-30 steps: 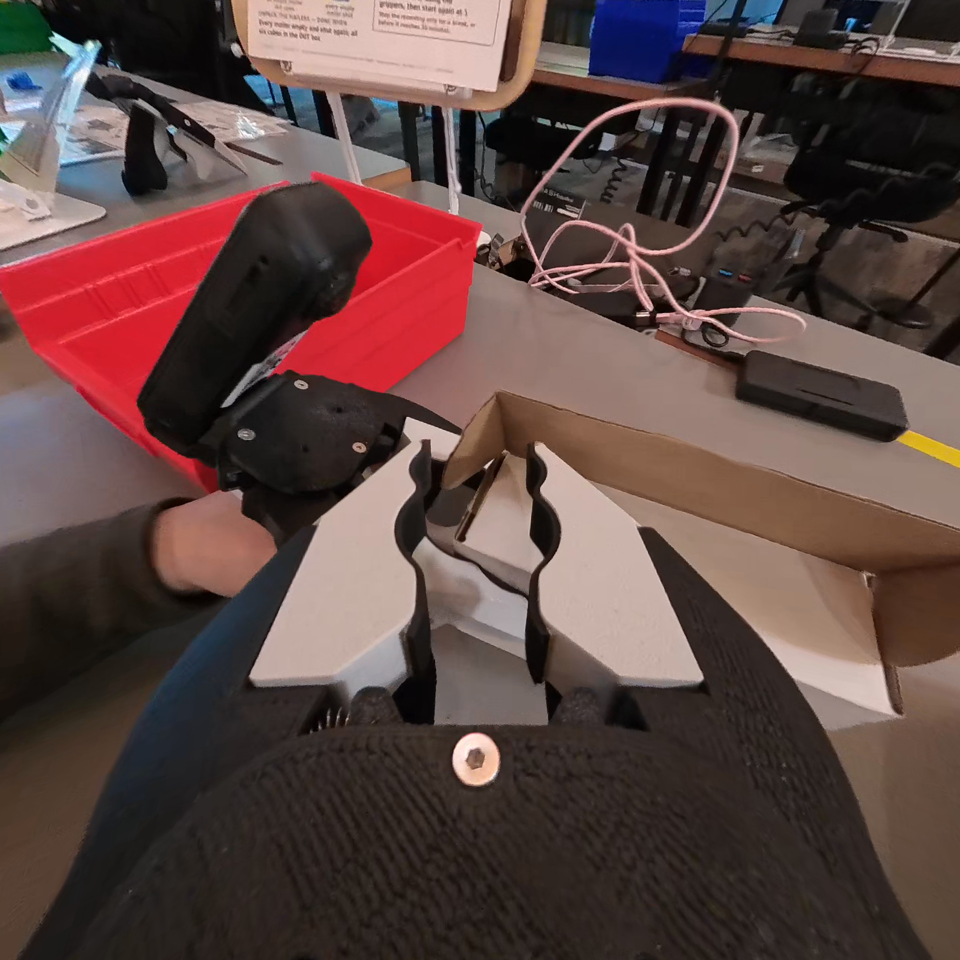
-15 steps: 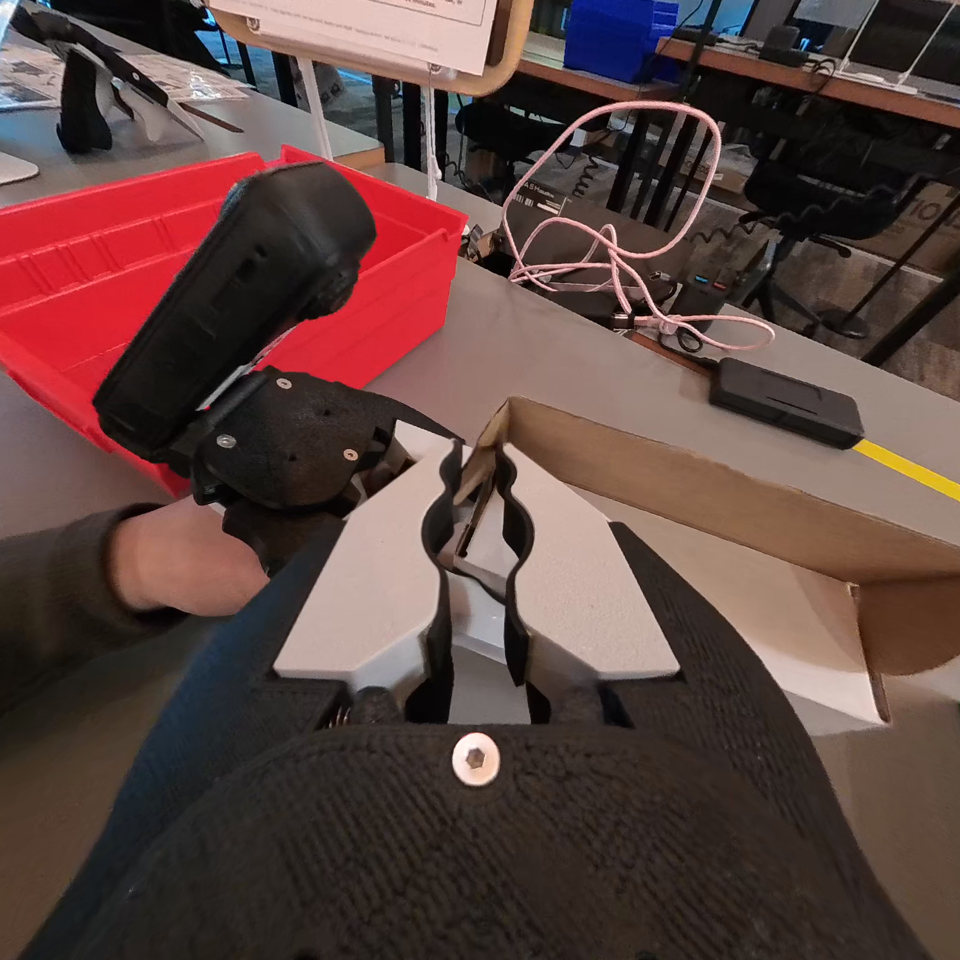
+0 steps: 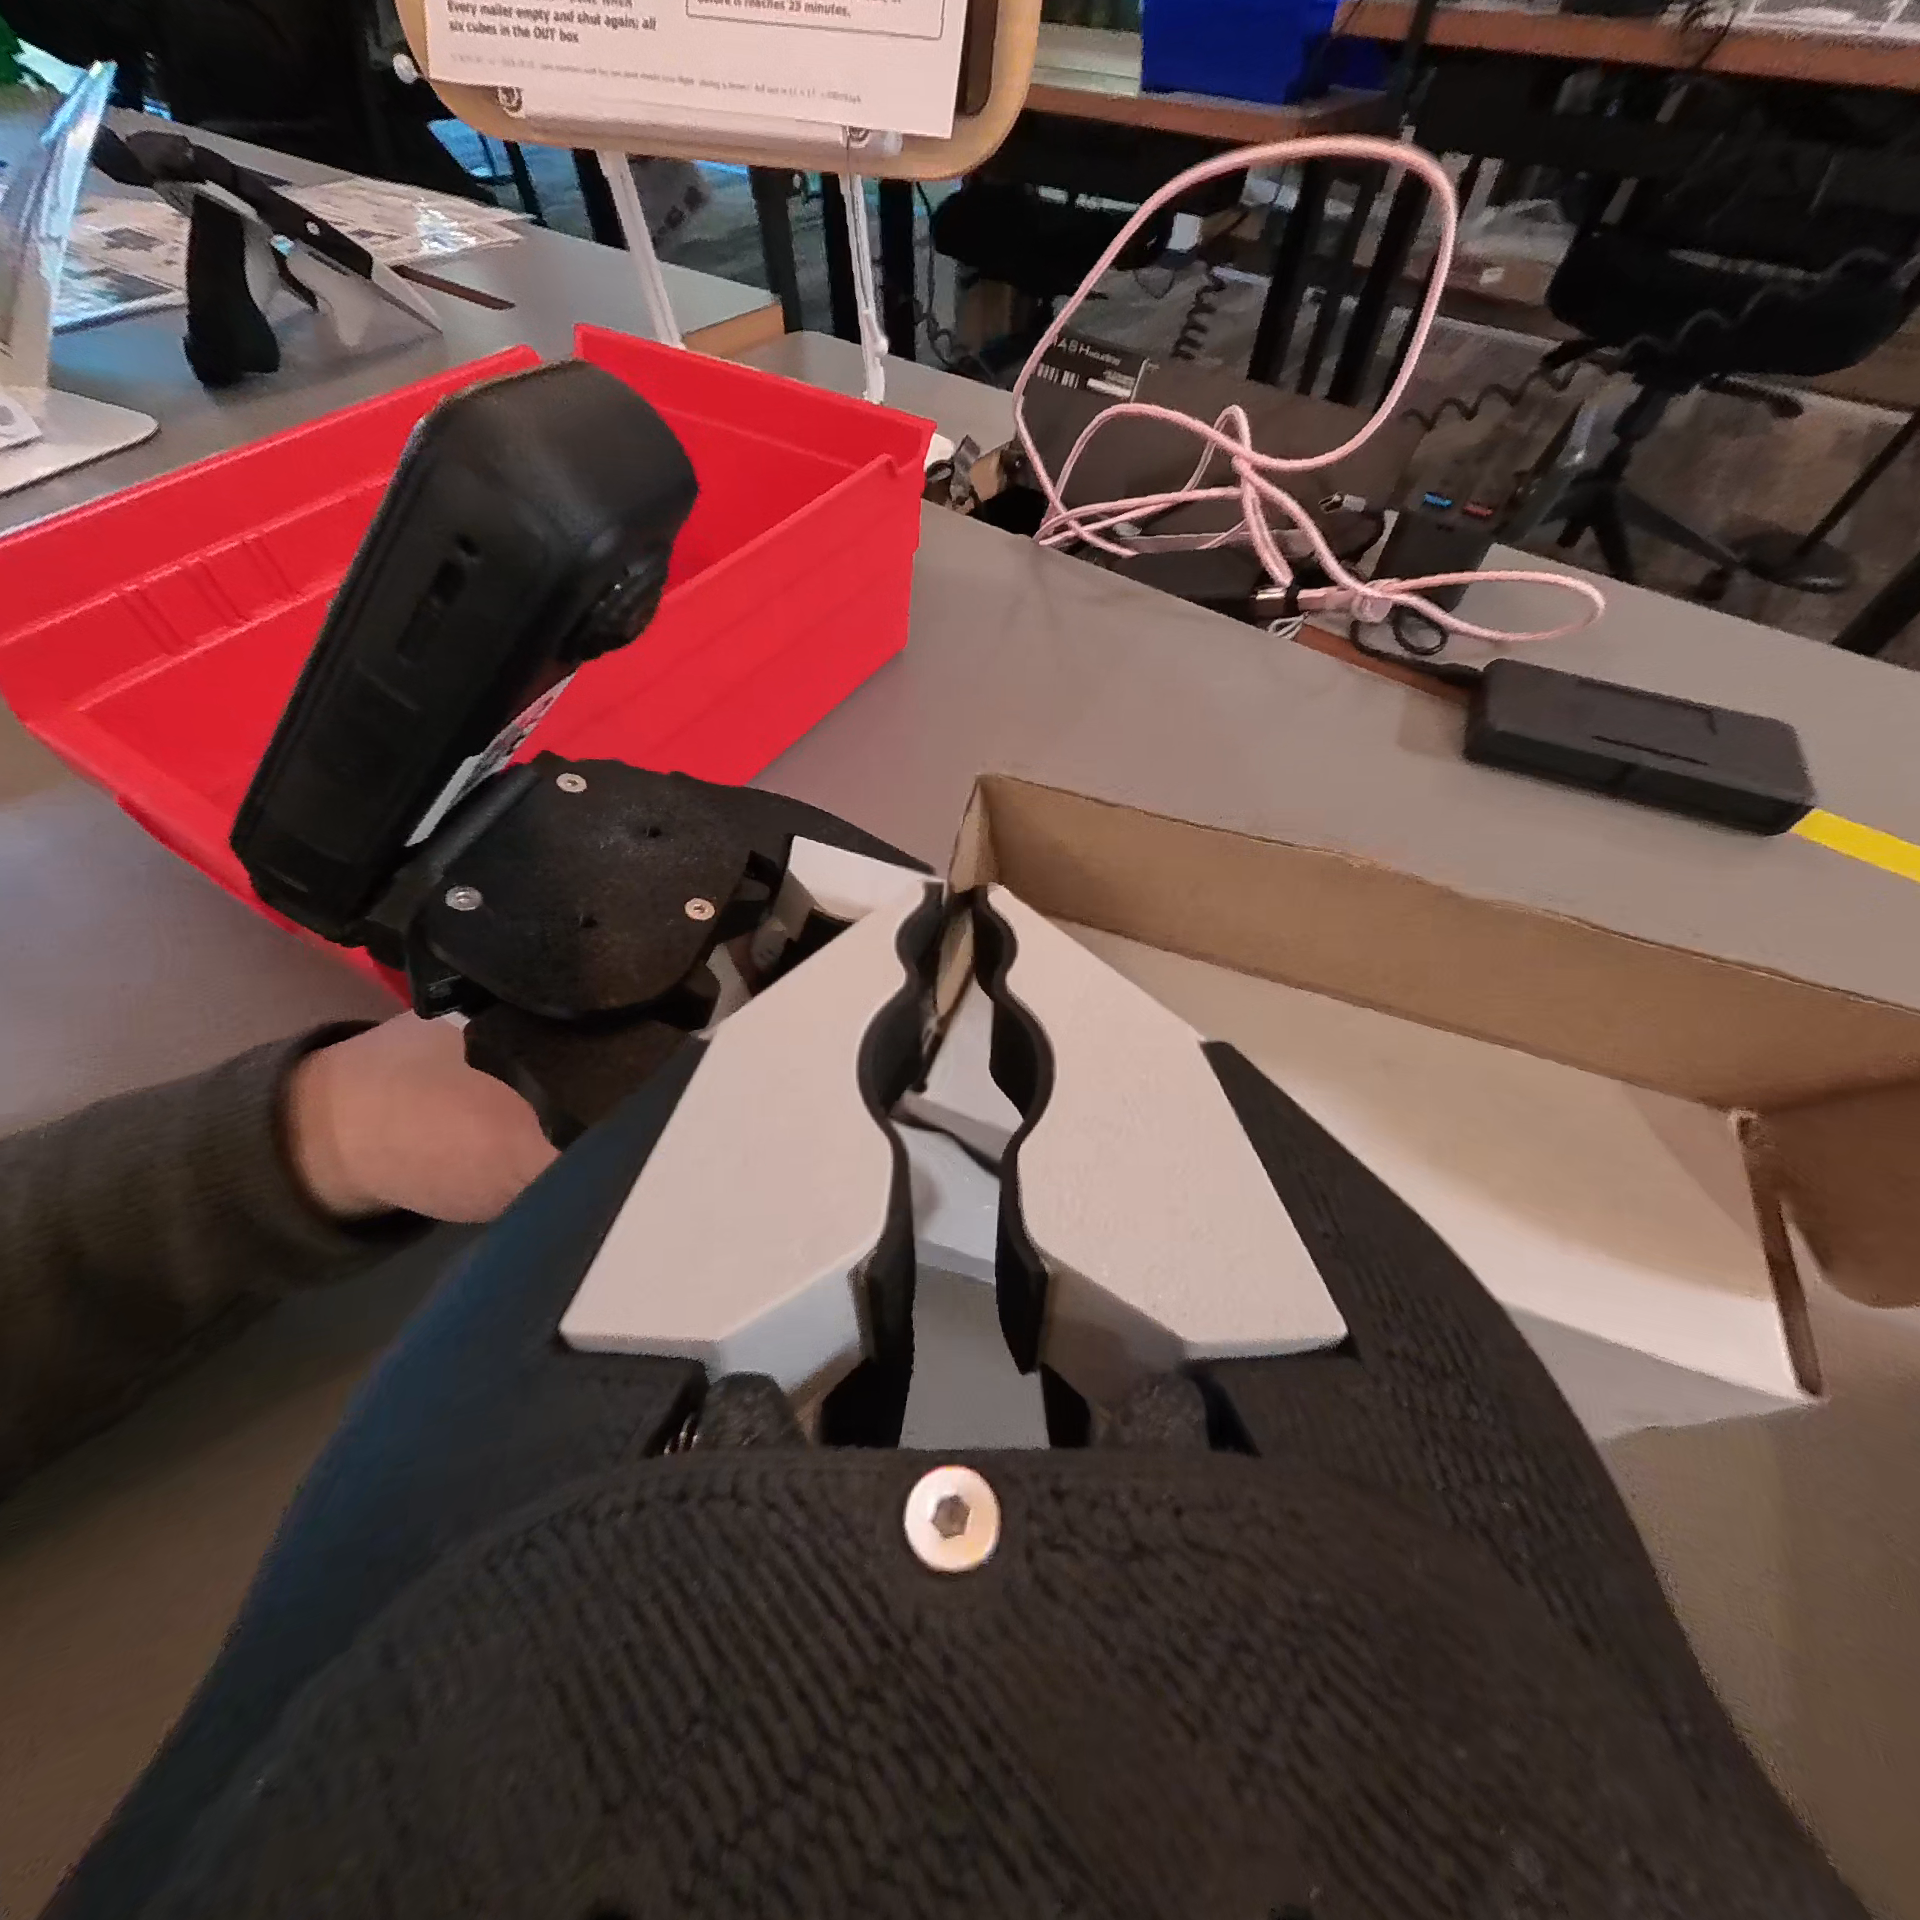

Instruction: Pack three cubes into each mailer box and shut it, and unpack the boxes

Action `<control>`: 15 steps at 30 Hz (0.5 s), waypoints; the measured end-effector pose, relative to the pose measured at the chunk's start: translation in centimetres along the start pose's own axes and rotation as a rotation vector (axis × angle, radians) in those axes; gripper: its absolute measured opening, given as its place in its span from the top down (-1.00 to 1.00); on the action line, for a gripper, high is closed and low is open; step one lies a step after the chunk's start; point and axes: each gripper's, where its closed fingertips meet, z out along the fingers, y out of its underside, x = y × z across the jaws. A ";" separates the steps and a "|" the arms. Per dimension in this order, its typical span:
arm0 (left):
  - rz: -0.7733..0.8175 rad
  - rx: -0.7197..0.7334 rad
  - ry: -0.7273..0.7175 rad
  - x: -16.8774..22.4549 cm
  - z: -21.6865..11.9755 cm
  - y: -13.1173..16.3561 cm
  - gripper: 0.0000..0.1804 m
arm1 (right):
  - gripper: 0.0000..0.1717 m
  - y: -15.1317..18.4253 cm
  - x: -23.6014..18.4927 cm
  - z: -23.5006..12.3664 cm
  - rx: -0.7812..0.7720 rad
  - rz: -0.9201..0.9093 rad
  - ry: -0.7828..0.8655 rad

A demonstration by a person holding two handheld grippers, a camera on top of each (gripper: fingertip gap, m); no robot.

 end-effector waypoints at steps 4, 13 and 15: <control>-0.005 0.004 0.003 0.0 0.0 0.0 0.19 | 0.97 0.2 0.0 0.0 0.008 -0.031 0.011; 0.014 -0.002 0.000 0.1 0.0 0.0 0.19 | 0.97 0.7 -0.1 -0.4 0.017 -0.117 0.041; -0.006 0.004 0.006 -0.1 0.0 0.0 0.19 | 0.97 1.4 -0.2 -0.1 0.000 -0.140 0.046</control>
